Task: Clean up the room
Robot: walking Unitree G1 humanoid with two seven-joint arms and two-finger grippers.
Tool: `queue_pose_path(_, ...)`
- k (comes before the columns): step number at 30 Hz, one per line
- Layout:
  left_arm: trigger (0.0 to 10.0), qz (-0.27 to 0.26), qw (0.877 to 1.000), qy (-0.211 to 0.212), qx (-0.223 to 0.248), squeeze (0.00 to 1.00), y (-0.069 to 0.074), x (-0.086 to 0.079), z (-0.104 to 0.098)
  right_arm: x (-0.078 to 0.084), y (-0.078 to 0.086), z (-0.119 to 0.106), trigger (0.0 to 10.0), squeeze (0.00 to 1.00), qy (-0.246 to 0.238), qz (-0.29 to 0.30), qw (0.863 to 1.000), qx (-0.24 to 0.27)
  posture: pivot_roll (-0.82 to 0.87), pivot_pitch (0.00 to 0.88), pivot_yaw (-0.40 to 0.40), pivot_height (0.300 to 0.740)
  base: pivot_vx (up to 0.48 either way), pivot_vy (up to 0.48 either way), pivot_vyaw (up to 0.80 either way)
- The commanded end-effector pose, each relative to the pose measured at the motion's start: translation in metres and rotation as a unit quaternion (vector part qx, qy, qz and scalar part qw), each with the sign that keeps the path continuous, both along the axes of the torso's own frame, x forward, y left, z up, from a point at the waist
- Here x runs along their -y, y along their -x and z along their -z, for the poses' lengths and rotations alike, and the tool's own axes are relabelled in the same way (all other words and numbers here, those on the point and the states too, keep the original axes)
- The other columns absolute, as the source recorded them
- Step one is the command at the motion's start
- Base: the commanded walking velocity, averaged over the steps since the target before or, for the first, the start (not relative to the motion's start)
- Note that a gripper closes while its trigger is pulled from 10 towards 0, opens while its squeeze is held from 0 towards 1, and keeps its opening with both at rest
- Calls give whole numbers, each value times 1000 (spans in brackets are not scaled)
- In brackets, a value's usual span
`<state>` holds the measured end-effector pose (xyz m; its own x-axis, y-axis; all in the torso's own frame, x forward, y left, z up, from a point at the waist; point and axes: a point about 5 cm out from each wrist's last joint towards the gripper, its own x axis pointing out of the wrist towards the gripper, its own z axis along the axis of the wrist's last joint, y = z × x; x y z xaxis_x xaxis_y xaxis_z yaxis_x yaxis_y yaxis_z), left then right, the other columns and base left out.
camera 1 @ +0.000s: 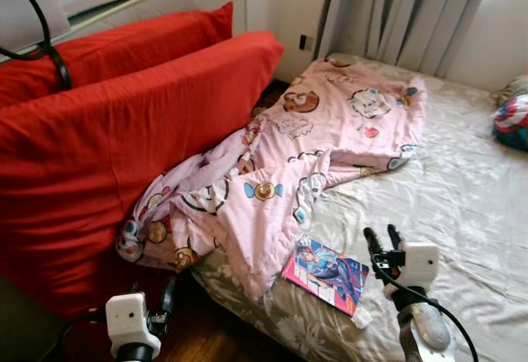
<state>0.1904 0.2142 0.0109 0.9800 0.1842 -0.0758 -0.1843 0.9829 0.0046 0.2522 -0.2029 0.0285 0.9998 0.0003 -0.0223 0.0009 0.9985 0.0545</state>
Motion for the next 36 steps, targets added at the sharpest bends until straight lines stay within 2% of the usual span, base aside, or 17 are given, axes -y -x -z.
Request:
queue_pose_path(1,10000,-16,1000,-5,-1,0,1,-7,-1,0,5,3,10000,0,-8,14,1000,-12,-112,28,-28,740,0,0,0)
queue_pose_path(5,10000,-5,1000,1,-1,0,-10,-3,-3,-8,9,7,10000,0,-10,14,1000,-26,-135,21,-36,740,0,0,0)
queue_pose_path(6,10000,13,1000,3,-3,0,-12,3,-3,-10,8,6,10000,0,-8,7,1000,-28,-141,20,-36,740,0,0,0)
queue_pose_path(7,10000,23,1000,6,-7,0,-13,10,-4,-11,8,4,10000,0,-5,2,1000,-27,-145,18,-35,740,0,0,0)
queue_pose_path(11,10000,32,999,12,-1,0,-14,16,-10,-4,9,3,10000,0,0,17,999,-34,-152,13,-15,740,0,0,0)
queue_pose_path(16,10000,28,1000,8,4,0,-18,8,-18,-7,12,2,10000,0,-5,23,999,-42,-158,6,-6,715,0,0,0)
queue_pose_path(21,10000,28,1000,3,1,0,-19,2,-21,-12,14,1,10000,0,-12,18,999,-37,-144,3,1,715,0,0,0)
queue_pose_path(26,10000,25,1000,-1,-5,0,-15,-4,-22,-14,14,5,10000,0,-12,23,998,-57,-143,7,9,715,0,0,0)
queue_pose_path(32,10000,28,1000,1,-8,0,-16,-1,-23,-16,13,2,10000,0,-13,17,998,-54,-146,50,15,680,0,0,0)
queue_pose_path(36,10000,32,999,2,-5,0,-21,1,-26,-13,12,0,10000,0,-12,20,998,-51,-138,83,13,680,0,0,0)
